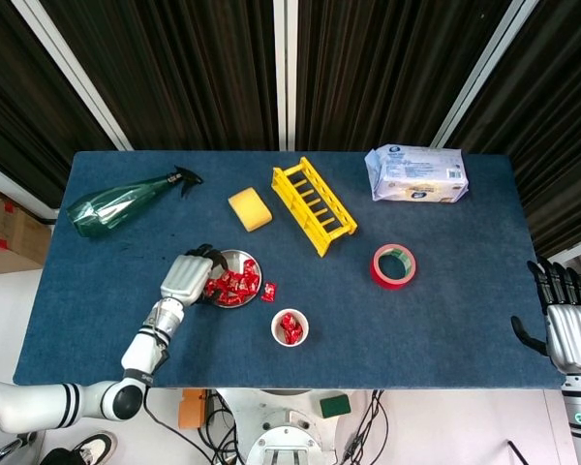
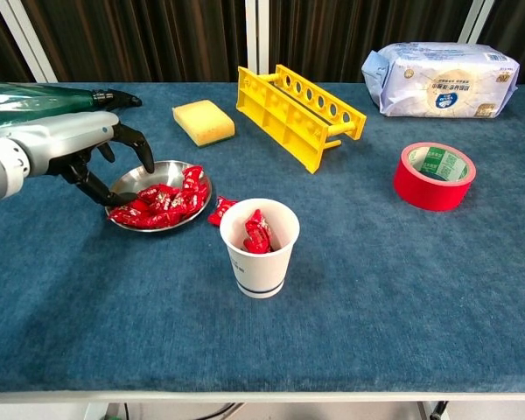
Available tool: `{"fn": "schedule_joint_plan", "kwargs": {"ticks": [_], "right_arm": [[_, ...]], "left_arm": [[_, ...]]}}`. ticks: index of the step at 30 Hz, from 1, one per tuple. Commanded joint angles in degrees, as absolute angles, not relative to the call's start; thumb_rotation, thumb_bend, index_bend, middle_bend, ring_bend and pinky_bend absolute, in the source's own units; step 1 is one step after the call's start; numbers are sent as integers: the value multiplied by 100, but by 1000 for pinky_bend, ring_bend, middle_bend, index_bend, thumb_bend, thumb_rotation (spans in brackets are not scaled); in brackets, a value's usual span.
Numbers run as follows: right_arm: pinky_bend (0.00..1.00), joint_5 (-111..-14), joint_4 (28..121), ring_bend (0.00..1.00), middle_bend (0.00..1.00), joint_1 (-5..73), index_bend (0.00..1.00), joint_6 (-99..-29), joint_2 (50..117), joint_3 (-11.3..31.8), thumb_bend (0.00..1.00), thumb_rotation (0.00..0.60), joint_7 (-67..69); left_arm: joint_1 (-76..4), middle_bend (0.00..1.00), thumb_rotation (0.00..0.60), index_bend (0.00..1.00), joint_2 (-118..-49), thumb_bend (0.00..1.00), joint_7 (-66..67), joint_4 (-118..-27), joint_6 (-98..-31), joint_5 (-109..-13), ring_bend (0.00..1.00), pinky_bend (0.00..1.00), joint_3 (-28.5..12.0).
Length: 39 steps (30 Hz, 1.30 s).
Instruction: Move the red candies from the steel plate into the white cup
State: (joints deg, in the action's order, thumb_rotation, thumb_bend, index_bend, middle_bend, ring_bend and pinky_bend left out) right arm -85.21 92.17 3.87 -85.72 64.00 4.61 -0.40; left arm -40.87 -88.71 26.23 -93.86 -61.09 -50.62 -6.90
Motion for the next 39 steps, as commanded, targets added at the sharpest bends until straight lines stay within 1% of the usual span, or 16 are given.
{"fn": "schedule_joint_plan", "kwargs": {"ticks": [1, 11, 19, 25, 33, 39], "right_arm": [[0, -8517, 9214, 0, 0, 386, 0, -8573, 6395, 464, 301, 600, -28], [0, -8506, 9214, 0, 0, 387, 0, -8571, 6383, 472, 301, 600, -5], [0, -8477, 9210, 0, 0, 408, 0, -8522, 6389, 477, 302, 600, -25], [0, -8473, 9215, 0, 0, 406, 0, -8528, 6397, 479, 301, 600, -46], [0, -8465, 9212, 0, 0, 410, 0, -8517, 6402, 478, 301, 600, -59], [0, -8463, 9214, 0, 0, 406, 0, -8526, 6393, 481, 302, 600, -43]], "left_arm": [[-4103, 253, 583, 346, -8954, 285, 2680, -9266, -6114, -5048, 127, 252, -701], [-4176, 248, 582, 345, -9150, 283, 2774, -9032, -6015, -5080, 127, 252, -730], [-4181, 240, 582, 346, -9266, 281, 3041, -8846, -6105, -5107, 126, 251, -659], [-4176, 238, 579, 366, -9365, 281, 3230, -8703, -6176, -5173, 127, 251, -611], [-4199, 238, 582, 373, -9371, 281, 3286, -8724, -6053, -5030, 126, 252, -666], [-4201, 238, 579, 403, -9451, 281, 3340, -8642, -6094, -5026, 126, 253, -693]]}}
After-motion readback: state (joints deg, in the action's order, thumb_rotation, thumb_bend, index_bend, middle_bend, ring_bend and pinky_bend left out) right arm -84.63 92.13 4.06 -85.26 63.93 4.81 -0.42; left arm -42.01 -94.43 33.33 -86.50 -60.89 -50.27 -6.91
